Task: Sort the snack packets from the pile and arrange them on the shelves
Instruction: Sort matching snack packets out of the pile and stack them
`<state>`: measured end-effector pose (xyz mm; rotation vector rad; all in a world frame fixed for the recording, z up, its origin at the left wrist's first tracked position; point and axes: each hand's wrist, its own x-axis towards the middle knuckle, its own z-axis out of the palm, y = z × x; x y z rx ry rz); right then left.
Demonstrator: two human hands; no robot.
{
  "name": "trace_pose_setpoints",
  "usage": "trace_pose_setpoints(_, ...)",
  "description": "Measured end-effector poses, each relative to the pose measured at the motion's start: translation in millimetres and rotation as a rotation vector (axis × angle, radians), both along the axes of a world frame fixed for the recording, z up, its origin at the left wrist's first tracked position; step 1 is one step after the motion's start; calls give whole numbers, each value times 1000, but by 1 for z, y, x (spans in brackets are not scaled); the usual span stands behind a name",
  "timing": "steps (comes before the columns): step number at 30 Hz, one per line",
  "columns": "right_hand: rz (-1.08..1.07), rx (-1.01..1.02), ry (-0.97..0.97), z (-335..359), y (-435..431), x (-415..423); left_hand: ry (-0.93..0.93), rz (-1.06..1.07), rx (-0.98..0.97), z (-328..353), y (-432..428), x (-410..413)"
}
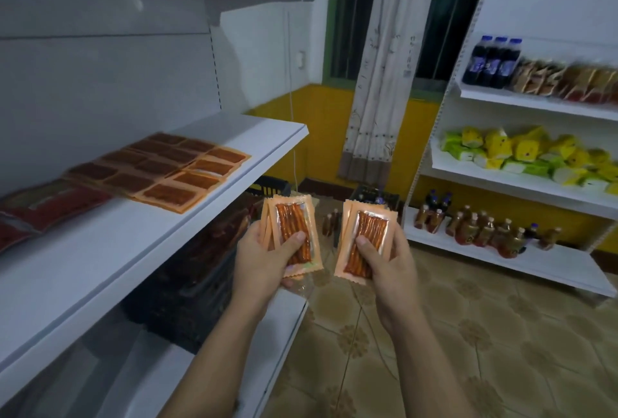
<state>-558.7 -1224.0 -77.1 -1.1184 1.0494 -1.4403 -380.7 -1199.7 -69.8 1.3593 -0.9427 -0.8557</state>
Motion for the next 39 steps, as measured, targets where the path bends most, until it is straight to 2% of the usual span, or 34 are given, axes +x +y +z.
trace_pose_setpoints(6, 162, -21, -11, 15, -89, -19, -30, 135, -16, 20, -59, -32)
trace_pose_setpoints(12, 381, -59, 20, 23, -145, 11, 0, 258, -15, 34, -94, -33)
trace_pose_setpoints(22, 617, -50, 47, 34, -250, 100, 34, 448, -78, 45, -177, 37)
trace_pose_setpoints(30, 691, -73, 62, 52, -339, 162, 7, 533, -73, 52, -258, 87)
trace_pose_setpoints(39, 953, -60, -9, 63, -408, 236, -121, 898, -69, 57, -300, 140)
